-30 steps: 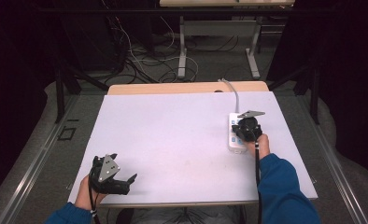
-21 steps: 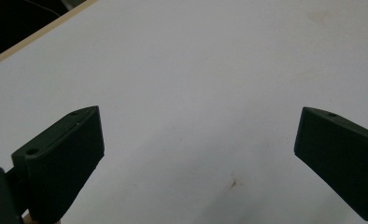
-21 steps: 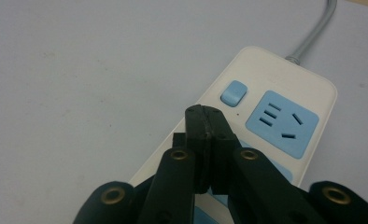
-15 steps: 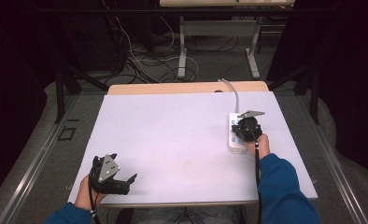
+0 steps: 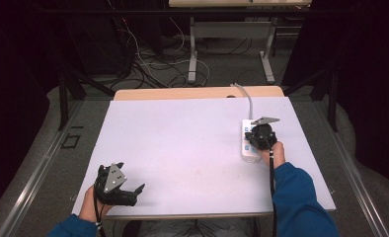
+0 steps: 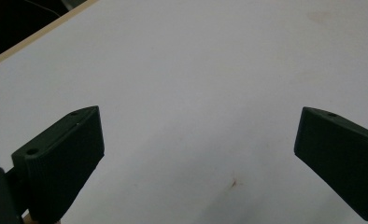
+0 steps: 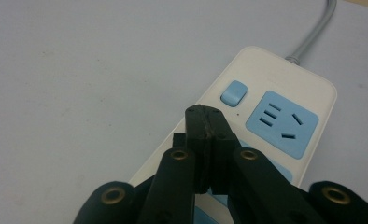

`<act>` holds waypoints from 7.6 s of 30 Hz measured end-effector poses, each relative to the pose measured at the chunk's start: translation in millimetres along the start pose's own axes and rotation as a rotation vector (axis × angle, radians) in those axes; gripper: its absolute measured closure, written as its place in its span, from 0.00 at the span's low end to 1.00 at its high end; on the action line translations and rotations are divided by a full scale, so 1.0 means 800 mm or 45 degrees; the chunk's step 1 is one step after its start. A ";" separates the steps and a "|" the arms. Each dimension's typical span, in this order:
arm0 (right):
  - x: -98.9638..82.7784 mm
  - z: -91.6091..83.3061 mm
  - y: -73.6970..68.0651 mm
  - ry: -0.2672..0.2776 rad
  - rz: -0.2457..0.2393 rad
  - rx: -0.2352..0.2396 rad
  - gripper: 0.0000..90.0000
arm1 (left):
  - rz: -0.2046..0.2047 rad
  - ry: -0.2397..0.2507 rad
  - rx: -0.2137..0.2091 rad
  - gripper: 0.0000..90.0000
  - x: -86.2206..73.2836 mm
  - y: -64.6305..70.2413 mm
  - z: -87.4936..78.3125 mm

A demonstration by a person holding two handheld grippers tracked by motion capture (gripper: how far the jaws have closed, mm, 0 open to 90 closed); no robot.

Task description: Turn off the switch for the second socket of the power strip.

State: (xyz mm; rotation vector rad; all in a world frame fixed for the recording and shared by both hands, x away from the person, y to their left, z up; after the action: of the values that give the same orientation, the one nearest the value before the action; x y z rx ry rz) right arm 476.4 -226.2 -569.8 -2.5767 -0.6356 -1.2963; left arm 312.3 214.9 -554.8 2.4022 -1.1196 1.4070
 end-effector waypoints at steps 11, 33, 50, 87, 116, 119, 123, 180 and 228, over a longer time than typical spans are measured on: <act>0.000 0.001 -0.001 -0.002 -0.001 -0.011 1.00 | 0.000 0.001 0.001 0.02 0.000 0.000 0.000; 0.000 0.001 0.000 0.003 -0.003 -0.011 1.00 | 0.000 0.004 0.007 0.02 0.000 0.000 0.000; -0.001 0.001 -0.002 0.008 0.008 -0.029 1.00 | -0.002 0.005 0.006 0.02 0.000 0.000 0.000; 0.000 0.000 -0.005 0.002 -0.073 -0.057 1.00 | -0.004 0.007 0.003 0.02 0.000 0.000 0.000; 0.003 -0.004 -0.005 0.015 -0.074 -0.063 0.98 | 0.002 0.005 0.003 0.02 0.000 0.000 0.000; 0.005 -0.007 -0.004 0.034 -0.078 -0.076 0.92 | 0.000 0.003 0.004 0.02 0.000 0.000 0.000; 0.010 -0.013 -0.005 0.065 -0.076 -0.047 0.82 | -0.004 0.005 0.002 0.02 0.000 0.000 -0.001; -0.024 -0.108 -0.055 0.076 -0.113 0.275 0.00 | -0.006 0.012 0.005 0.02 0.001 0.000 -0.002; -0.079 -0.153 -0.057 0.059 -0.174 0.207 0.00 | -0.013 0.010 0.007 0.02 0.000 0.001 -0.001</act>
State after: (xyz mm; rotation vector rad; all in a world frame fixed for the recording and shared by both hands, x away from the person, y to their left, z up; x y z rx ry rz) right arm 334.7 -246.7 -548.0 -2.4026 -0.8828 -1.2824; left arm 311.4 214.9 -554.2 2.4009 -1.1015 1.4171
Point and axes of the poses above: each handheld gripper's, and its own axes: z roughly forward along the jaws, x roughly out of its top, y roughly to its right, the point moved 5 cm from there along z, roughly forward along the jaws, and after that the axes turned 3 degrees about y, right-handed, at the moved point
